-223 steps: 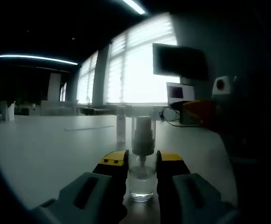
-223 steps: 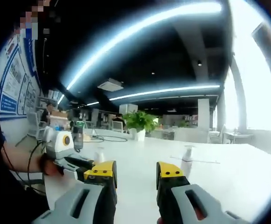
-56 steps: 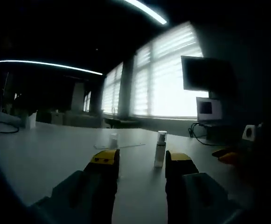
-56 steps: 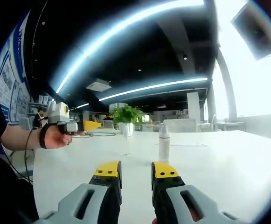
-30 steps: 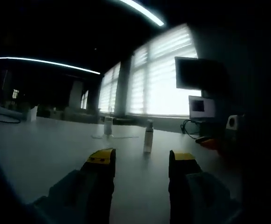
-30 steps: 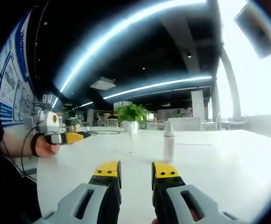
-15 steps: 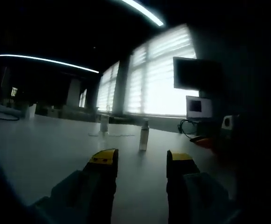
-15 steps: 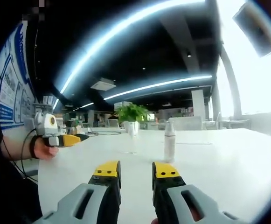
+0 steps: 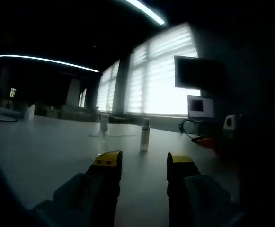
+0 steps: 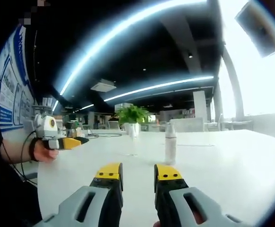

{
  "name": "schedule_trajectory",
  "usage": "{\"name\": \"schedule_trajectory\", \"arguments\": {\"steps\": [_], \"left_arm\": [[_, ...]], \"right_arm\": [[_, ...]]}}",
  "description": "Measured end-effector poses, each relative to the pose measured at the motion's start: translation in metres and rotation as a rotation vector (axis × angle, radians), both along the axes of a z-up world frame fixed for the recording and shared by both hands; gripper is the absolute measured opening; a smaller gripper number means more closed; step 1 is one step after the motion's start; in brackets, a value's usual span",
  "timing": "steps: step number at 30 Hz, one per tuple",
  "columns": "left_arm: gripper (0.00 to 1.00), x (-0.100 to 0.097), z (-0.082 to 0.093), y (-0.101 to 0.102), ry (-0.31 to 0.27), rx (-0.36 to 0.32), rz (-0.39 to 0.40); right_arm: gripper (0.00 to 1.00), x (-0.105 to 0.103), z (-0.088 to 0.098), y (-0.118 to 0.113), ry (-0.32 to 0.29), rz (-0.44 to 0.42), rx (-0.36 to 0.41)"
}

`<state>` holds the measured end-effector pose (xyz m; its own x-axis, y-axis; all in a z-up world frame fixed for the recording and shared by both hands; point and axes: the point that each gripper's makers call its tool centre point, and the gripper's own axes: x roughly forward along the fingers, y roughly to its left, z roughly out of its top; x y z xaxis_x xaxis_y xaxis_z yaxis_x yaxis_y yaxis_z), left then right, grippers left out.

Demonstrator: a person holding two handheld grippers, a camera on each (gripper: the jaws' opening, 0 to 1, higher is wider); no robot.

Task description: Clamp pump bottle remove cover press pump head put on cover

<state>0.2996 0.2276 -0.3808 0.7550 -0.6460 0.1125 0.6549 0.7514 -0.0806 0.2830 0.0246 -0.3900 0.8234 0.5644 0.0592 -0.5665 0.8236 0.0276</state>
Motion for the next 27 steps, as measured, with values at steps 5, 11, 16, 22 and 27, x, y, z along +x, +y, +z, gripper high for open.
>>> {"name": "schedule_trajectory", "arguments": {"steps": [5,11,16,22,27], "left_arm": [[0.32,0.003,-0.001,-0.002,0.003,0.025,0.021],[0.31,0.015,0.014,-0.016,0.004,0.006,0.033],[0.31,0.032,0.016,-0.029,0.003,0.011,0.043],[0.31,0.054,0.017,-0.044,0.023,-0.021,0.042],[0.31,0.073,0.019,-0.058,0.021,-0.021,0.029]], "right_arm": [[0.21,-0.001,0.001,0.000,-0.004,-0.006,0.005],[0.21,0.002,0.000,-0.003,-0.004,-0.013,-0.002],[0.21,0.001,0.002,-0.003,-0.011,-0.015,0.007],[0.21,0.002,0.000,-0.004,-0.007,-0.013,0.002],[0.21,0.002,0.001,-0.005,-0.009,-0.014,0.004]]}}
